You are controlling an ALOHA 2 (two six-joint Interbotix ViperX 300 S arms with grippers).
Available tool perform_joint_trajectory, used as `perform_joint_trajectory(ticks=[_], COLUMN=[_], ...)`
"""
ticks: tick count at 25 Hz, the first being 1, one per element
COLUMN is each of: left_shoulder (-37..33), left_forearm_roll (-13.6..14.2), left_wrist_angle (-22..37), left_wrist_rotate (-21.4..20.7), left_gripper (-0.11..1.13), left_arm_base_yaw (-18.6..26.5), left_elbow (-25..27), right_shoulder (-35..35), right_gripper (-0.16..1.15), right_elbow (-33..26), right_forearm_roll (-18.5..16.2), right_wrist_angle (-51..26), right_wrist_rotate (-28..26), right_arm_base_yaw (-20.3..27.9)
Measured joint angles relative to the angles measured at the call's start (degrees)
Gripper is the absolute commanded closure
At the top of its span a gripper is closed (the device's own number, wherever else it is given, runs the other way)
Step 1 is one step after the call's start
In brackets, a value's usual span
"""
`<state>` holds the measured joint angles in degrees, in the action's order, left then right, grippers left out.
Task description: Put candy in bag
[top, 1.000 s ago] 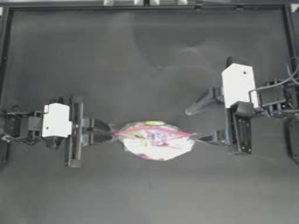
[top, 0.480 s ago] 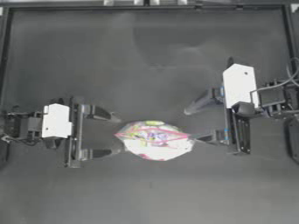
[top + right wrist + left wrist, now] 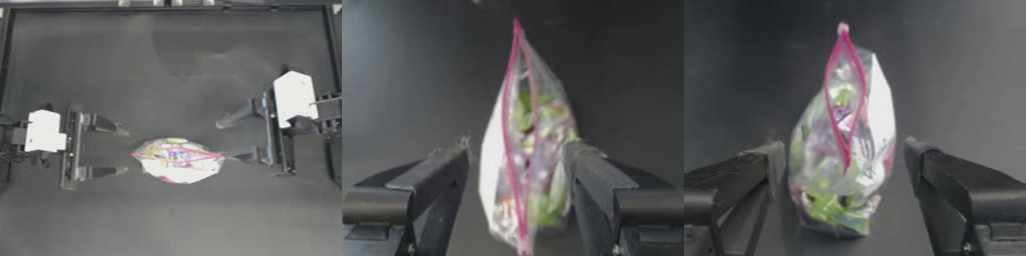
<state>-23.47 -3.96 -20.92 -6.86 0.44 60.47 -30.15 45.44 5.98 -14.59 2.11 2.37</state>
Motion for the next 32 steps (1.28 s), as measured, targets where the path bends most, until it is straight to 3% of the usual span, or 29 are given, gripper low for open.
perform_joint_trajectory(ticks=[8,15,32], left_shoulder=[-10.28,-18.54,-25.84], left_forearm_roll=[0.09,0.09,0.44], left_wrist_angle=[7.03,8.09,10.63], left_wrist_rotate=[0.0,0.0,-2.46], left_gripper=[0.04,0.04,0.05], left_arm_base_yaw=[0.0,-0.53,-0.79], left_elbow=[0.35,2.29,4.13], right_shoulder=[-4.83,-6.86,-10.63], right_gripper=[0.09,0.09,0.09], right_elbow=[4.57,6.59,8.09], right_forearm_roll=[-1.14,-2.29,-5.19], right_wrist_angle=[5.62,8.09,8.88], right_wrist_rotate=[0.0,0.0,0.09], right_arm_base_yaw=[0.0,0.0,0.0])
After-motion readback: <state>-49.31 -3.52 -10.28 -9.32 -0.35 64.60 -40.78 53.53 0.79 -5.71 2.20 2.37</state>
